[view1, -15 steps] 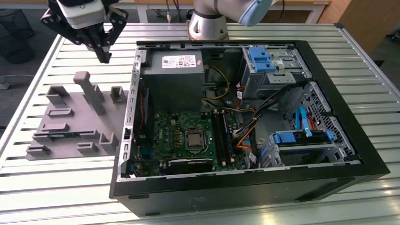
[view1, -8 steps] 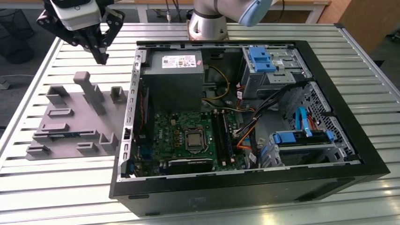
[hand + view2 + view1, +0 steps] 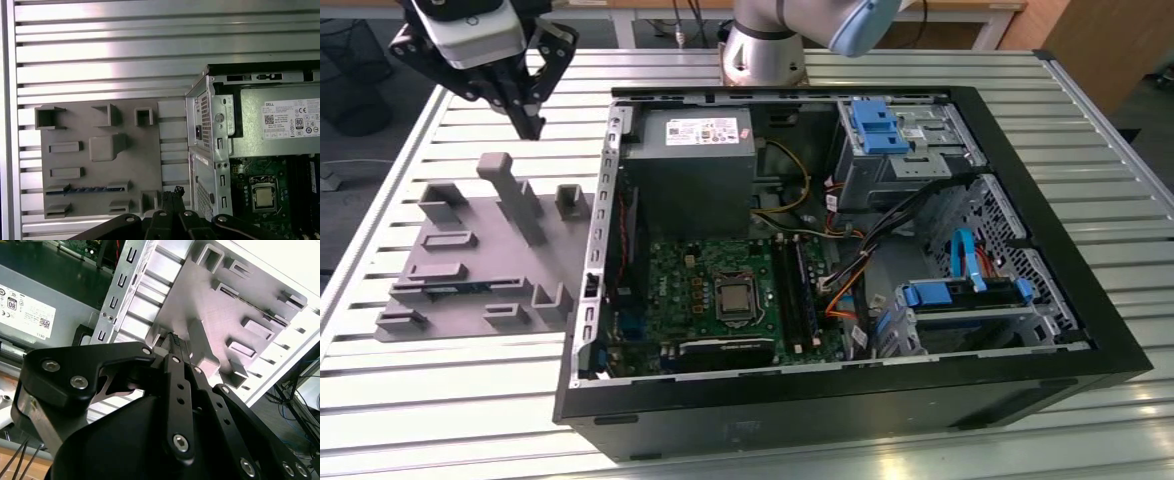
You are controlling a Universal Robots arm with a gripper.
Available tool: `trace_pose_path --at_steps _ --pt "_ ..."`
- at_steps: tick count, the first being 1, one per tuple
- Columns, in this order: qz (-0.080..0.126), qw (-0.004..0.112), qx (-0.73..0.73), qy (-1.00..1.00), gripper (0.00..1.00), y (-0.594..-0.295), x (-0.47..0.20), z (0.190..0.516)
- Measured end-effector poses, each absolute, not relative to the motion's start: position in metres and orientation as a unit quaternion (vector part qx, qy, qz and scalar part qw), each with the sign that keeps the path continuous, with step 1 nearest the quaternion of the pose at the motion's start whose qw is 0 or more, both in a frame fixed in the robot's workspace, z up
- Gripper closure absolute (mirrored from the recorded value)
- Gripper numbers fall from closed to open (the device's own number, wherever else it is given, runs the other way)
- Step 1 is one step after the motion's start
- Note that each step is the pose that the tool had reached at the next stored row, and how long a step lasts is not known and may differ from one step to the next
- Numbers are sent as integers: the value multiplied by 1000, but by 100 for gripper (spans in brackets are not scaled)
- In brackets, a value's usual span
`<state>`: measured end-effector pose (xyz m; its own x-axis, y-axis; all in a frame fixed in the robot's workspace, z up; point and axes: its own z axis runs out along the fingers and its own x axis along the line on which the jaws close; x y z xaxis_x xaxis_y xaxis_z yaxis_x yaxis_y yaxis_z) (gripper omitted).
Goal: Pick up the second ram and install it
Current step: 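Reach for the second ram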
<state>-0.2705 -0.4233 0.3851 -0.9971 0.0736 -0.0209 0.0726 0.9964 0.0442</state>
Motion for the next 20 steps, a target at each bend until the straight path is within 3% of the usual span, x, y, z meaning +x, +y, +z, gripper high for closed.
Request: trace_pose_path --at_steps 20 --pt "22 11 37 999 89 -424 -283 385"
